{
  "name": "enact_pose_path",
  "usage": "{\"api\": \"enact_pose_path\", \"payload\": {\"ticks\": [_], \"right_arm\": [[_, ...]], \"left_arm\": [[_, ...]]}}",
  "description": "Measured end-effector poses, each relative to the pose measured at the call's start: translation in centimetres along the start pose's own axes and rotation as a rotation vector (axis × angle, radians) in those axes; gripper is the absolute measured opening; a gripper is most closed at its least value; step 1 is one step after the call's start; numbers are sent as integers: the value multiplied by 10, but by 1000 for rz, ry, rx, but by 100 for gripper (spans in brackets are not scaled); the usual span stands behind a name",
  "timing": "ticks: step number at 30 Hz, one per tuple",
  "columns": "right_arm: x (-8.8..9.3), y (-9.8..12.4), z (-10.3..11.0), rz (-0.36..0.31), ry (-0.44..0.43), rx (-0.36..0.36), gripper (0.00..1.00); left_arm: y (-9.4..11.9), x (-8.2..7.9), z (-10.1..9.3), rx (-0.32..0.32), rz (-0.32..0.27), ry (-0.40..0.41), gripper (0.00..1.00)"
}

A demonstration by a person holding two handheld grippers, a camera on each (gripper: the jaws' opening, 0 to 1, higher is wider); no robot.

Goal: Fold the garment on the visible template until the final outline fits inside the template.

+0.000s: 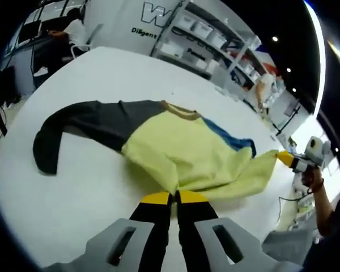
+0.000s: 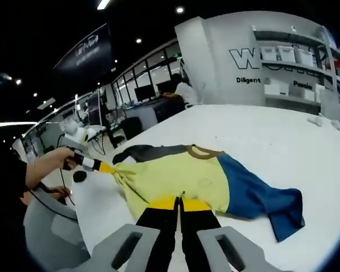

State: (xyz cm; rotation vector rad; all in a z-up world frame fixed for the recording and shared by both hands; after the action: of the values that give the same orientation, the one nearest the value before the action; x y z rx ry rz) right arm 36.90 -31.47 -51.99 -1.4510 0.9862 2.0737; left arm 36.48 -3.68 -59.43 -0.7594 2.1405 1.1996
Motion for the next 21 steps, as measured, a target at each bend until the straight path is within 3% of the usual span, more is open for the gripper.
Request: {"api": "enact_pose_path", "payload": {"ticks": [4, 11, 21], "right_arm": [[-21, -1, -7, -57, 17, 15, 0], [-33, -21, -34, -94, 64, 78, 0], [-3, -60, -83, -37, -32, 155, 0]], "left_arm": [[-3, -14, 6, 1, -13, 9, 3], [-20, -37, 14, -13, -38, -6, 2], [-54, -52, 34, -76, -50, -94, 3]]}}
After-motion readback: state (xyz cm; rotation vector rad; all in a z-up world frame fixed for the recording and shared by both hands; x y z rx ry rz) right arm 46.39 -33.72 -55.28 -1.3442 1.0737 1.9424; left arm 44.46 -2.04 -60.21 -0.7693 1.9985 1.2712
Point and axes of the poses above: the point that each gripper's makers call its tool centre point, and the gripper's own axes: y roughly backward along the fingers, z roughly to its left, x roughly out of its underside, the point moved 2 cm from there along y, roughly backward along the fingers, and after that the axes turned 6 degrees about -z, right-handed, at the moved point
